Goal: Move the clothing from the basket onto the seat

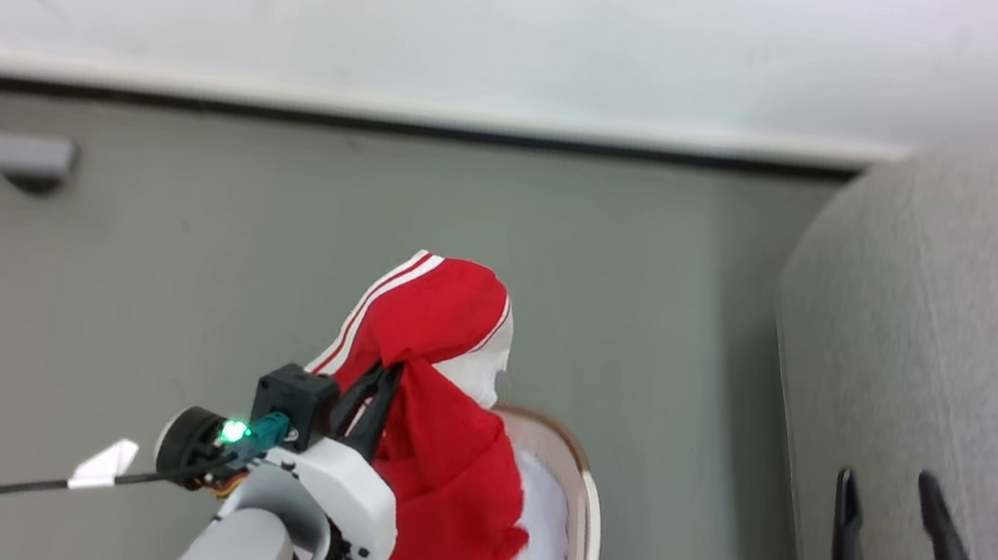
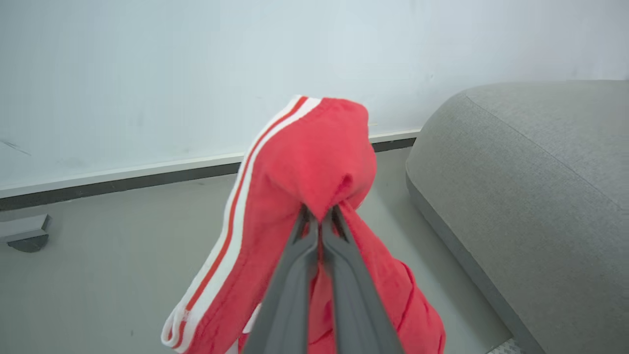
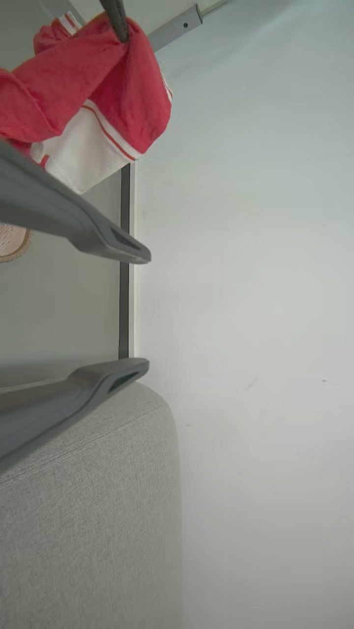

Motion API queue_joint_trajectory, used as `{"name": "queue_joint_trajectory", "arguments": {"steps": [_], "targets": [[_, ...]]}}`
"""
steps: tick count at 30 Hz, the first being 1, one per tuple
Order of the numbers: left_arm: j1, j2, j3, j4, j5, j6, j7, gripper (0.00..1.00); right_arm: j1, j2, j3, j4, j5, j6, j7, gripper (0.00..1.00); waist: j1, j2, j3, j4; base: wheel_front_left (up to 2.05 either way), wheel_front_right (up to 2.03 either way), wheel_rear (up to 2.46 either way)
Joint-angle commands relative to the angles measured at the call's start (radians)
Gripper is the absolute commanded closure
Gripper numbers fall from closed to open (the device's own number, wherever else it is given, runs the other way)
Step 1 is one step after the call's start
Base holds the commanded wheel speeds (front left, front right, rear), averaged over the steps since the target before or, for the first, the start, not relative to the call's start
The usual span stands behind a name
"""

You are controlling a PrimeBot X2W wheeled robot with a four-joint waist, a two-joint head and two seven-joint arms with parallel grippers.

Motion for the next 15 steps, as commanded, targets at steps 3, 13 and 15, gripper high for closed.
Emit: {"name": "queue_joint_trajectory", "arguments": {"steps": [3, 13, 15], "targets": [[0.047, 0.005, -0.003, -0.067, -0.021, 0.014, 0.023, 1.0, 0.049, -0.003, 0.001, 0.012, -0.015, -0.002, 0.0, 0.0, 0.0004, 0.0, -0.14, 0.055, 0.0, 0.0, 0.0], [0.127, 0.047, -0.001, -0.334, -0.026, 0.052, 0.123, 1.0, 0.106, -0.003, 0.08, 0.023, -0.041, -0.002, 0.0, 0.0, 0.0004, 0.0, -0.229, 0.055, 0.0, 0.0, 0.0], [0.137, 0.052, -0.002, -0.372, -0.027, 0.06, 0.139, 1.0, 0.105, -0.008, 0.095, 0.021, -0.042, -0.002, 0.0, 0.0, 0.0004, 0.0, -0.237, 0.053, 0.0, 0.0, 0.0]]}}
